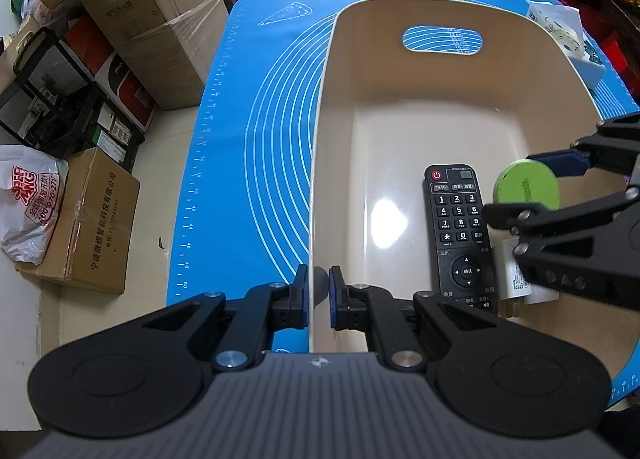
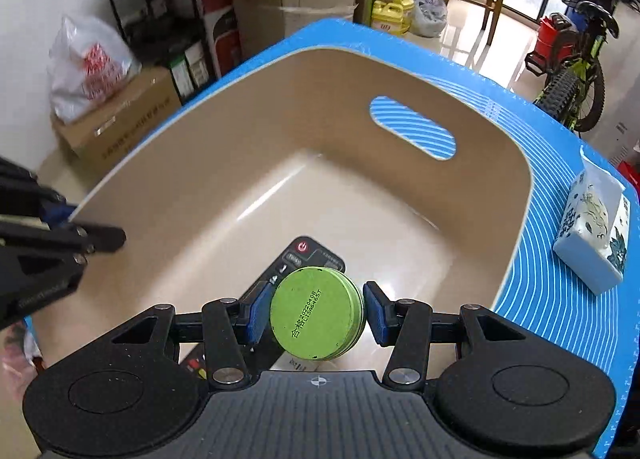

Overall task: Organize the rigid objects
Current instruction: 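Carry the green tin into the basket beside the remote and release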

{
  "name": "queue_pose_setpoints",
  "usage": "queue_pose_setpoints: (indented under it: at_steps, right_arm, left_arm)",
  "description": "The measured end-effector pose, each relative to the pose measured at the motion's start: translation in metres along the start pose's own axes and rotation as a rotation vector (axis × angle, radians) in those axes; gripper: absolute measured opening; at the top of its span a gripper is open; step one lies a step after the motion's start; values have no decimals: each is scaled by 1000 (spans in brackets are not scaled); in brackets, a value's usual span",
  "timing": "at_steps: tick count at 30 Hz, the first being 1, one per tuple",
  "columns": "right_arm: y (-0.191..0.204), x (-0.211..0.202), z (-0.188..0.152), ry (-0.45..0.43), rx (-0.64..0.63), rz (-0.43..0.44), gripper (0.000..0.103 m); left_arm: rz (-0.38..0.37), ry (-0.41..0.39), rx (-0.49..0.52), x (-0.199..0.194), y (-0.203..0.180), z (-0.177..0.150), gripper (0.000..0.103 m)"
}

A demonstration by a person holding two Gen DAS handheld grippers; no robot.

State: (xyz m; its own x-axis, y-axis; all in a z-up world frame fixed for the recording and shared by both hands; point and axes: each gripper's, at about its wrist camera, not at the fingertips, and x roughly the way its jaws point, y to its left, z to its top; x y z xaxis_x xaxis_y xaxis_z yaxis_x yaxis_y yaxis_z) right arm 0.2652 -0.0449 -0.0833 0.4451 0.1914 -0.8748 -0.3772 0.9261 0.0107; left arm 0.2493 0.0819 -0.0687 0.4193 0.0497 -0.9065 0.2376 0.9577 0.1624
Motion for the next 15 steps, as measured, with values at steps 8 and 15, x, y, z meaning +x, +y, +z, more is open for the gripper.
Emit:
queue_pose_setpoints:
  at_steps: [8,15]
  right_arm:
    - [8,8,-4,24,-48,-16,60]
    - [7,8,-1,16,-40,-7,63]
  left_arm:
    - [-6,-3,-3,0,2,-1,11]
    - [-8,-6,-4,0,1,-1,10]
